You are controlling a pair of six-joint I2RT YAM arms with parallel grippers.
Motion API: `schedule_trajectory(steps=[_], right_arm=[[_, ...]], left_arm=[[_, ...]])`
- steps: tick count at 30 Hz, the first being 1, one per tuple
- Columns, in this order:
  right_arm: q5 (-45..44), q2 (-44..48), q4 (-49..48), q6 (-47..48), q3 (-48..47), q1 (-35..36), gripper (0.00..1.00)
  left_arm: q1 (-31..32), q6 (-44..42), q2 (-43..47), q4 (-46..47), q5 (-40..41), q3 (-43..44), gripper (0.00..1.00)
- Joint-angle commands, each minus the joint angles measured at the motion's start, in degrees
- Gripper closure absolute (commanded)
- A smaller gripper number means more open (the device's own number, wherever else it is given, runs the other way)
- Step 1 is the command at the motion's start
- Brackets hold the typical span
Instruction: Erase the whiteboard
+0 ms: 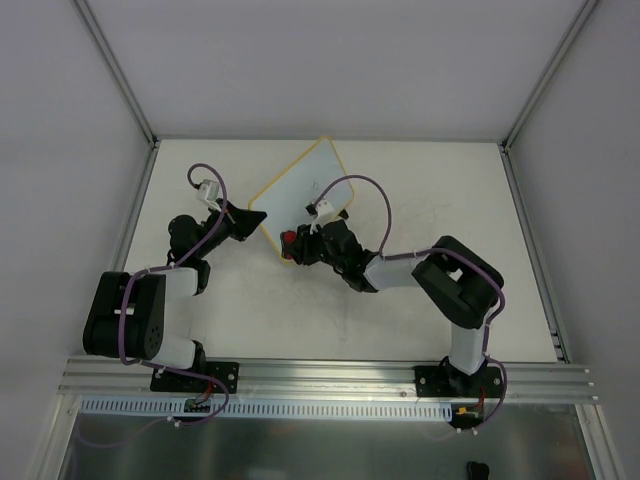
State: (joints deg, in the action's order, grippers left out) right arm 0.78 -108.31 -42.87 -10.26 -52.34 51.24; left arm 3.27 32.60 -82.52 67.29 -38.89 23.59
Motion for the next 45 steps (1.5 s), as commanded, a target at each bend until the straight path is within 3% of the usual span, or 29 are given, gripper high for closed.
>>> schedule_trajectory(steps=[1,10,22,33,45], right_arm=[[2.6,1.0,-0.7,-2.0,0.8,-0.7,1.0],[6.2,5.1,6.2,-2.9,-2.6,-12.4,1.0],[10.6,1.1,13.0,-1.2,-16.1,-20.1,1.0],[15.4,-2.8,19.1,-0.2,-25.5,-22.3,1.0],[12.0,-0.2,25.9,4.2,-27.9,-15.7,1.0]], left_arm=[[1.4,2.2,1.2,3.3,-6.1,0.2,1.0],[1.4,2.0,1.5,2.9,-6.1,0.3,1.0],[1.4,1.9,1.4,2.5,-6.2,0.5,1.0],[1.4,1.7,1.5,1.9,-6.4,0.7,1.0],[1.3,1.8,1.7,2.1,-6.3,0.6,1.0]])
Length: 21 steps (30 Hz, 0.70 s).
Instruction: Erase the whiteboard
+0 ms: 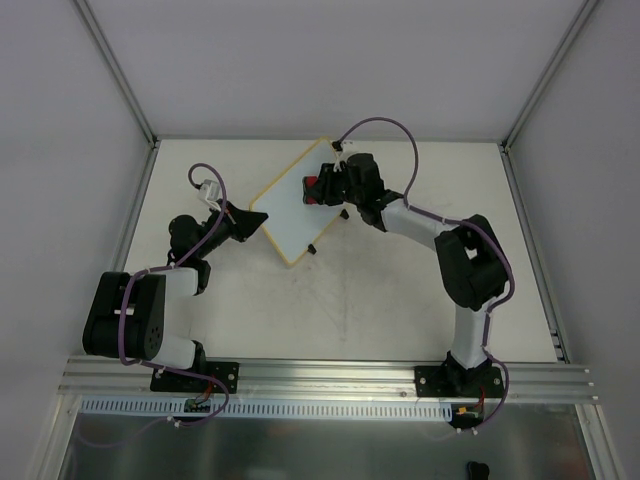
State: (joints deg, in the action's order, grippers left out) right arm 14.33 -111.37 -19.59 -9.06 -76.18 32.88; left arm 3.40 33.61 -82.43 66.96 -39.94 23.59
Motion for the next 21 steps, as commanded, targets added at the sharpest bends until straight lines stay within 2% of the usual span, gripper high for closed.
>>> schedule_trajectory(steps=[1,9,15,21], right_arm=[[-2.0,2.6,3.2,3.5,-4.6,3.8,1.0],[-7.0,0.5,9.2,5.9,-7.9,5.1,1.0],[-2.5,-1.6,7.9,1.6,-7.1,1.1,1.0],[-1.9,-3.1,6.1,-1.2,-4.5,-1.5,1.0]], left_arm=[[1.3,0.7,1.7,2.3,-5.2,0.6,1.0],[1.3,0.6,1.9,2.1,-5.3,0.5,1.0],[1.3,0.6,2.0,2.1,-5.4,0.4,1.0],[1.3,0.5,2.1,2.1,-5.4,0.4,1.0]])
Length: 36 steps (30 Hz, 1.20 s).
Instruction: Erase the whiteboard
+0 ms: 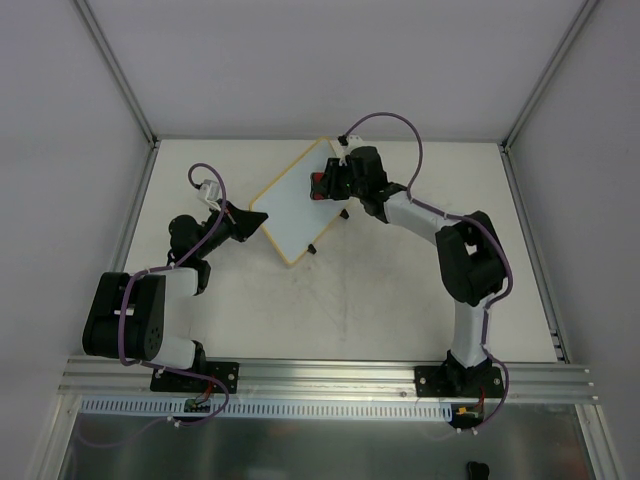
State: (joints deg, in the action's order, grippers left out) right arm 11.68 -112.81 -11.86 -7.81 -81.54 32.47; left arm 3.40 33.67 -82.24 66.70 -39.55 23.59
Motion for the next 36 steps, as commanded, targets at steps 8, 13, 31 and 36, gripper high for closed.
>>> schedule_trajectory(steps=[8,13,31,36], right_arm=[[0.1,-3.7,-1.9,-5.2,2.3,-2.3,1.0],[1.2,-2.9,-3.6,-5.0,2.7,-0.9,1.0],[0.3,3.3,-9.2,-7.4,10.2,11.7,1.0],[-2.5,7.2,-9.1,-6.9,14.4,10.7,1.0]], left_arm=[[1.3,0.4,2.1,2.4,-5.9,0.3,1.0],[1.3,0.3,2.0,2.4,-5.8,0.3,1.0],[1.3,0.5,1.9,2.6,-5.7,0.2,1.0],[1.3,0.4,2.1,2.4,-5.5,0.2,1.0]])
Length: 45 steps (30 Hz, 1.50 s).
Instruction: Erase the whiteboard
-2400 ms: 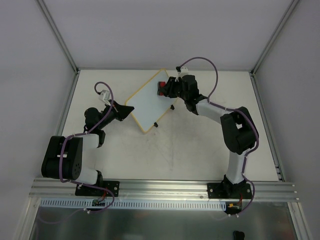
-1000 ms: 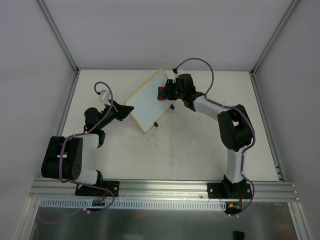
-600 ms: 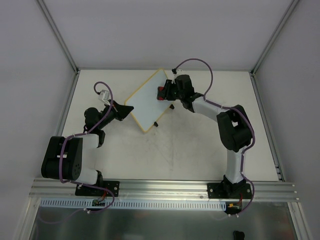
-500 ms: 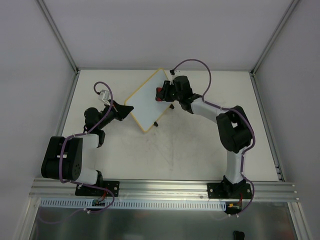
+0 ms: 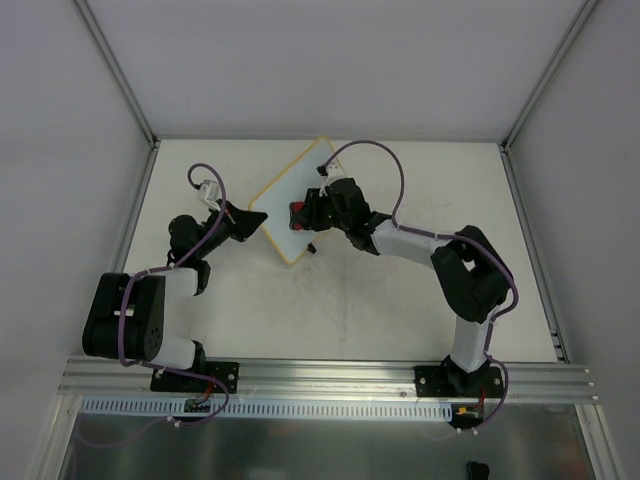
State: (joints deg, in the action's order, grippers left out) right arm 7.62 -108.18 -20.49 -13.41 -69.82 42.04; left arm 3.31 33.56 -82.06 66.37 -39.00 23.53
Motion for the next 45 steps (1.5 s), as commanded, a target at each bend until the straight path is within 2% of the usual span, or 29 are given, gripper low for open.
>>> schedule_trajectory(steps=[1,4,6,7,10,11,14,20,27,32,38,40,41,42,45], right_arm=[[1.1,4.8,-0.4,-1.4,3.7,0.7,1.0],[-2.3,11.2,1.1,-0.9,8.8,-0.5,1.0],[-5.8,14.7,7.0,1.4,11.4,-0.6,1.0],[-10.3,16.4,9.6,2.1,11.8,-0.6,1.0],[-18.5,20.0,23.2,3.2,11.8,-0.9,1.0],[-19.4,20.5,28.6,3.0,11.9,-1.8,1.0],[-19.5,20.9,35.5,1.1,12.8,-4.4,1.0],[-22.6,21.8,42.7,3.3,14.9,-7.4,1.0],[-22.7,23.2,46.3,6.4,16.7,-12.9,1.0],[-19.0,21.1,47.4,7.9,17.3,-16.7,0.94],[-18.0,19.8,47.0,8.6,17.4,-17.4,0.93],[-17.8,19.1,47.0,8.7,17.4,-17.5,0.89],[-17.5,18.9,47.0,8.8,17.3,-17.4,0.84],[-17.2,18.7,47.0,8.8,17.2,-17.4,0.75],[-16.4,18.4,46.9,8.6,16.9,-17.5,0.68]], left_arm=[[1.3,0.5,1.8,2.7,-6.1,0.3,1.0],[1.3,0.5,1.6,2.7,-5.9,0.4,1.0],[1.3,0.7,1.4,2.7,-5.9,0.6,1.0],[1.3,0.7,1.4,2.8,-5.9,0.6,1.0],[1.3,0.9,1.3,3.1,-5.8,0.6,1.0],[1.3,1.0,1.2,3.1,-5.8,0.6,1.0],[1.3,1.0,1.1,3.0,-5.8,0.6,1.0],[1.3,1.2,0.6,3.0,-5.9,1.1,1.0],[1.3,1.2,0.4,3.1,-6.0,1.3,1.0],[1.3,1.2,0.7,2.9,-6.0,1.2,1.0],[1.3,1.1,0.9,2.8,-5.9,0.9,1.0],[1.3,1.1,1.0,2.8,-5.8,0.9,1.0],[1.3,1.1,1.0,2.8,-5.8,0.8,1.0],[1.3,1.1,1.0,2.8,-5.8,0.9,1.0],[1.3,1.1,0.9,2.8,-5.8,0.8,1.0]])
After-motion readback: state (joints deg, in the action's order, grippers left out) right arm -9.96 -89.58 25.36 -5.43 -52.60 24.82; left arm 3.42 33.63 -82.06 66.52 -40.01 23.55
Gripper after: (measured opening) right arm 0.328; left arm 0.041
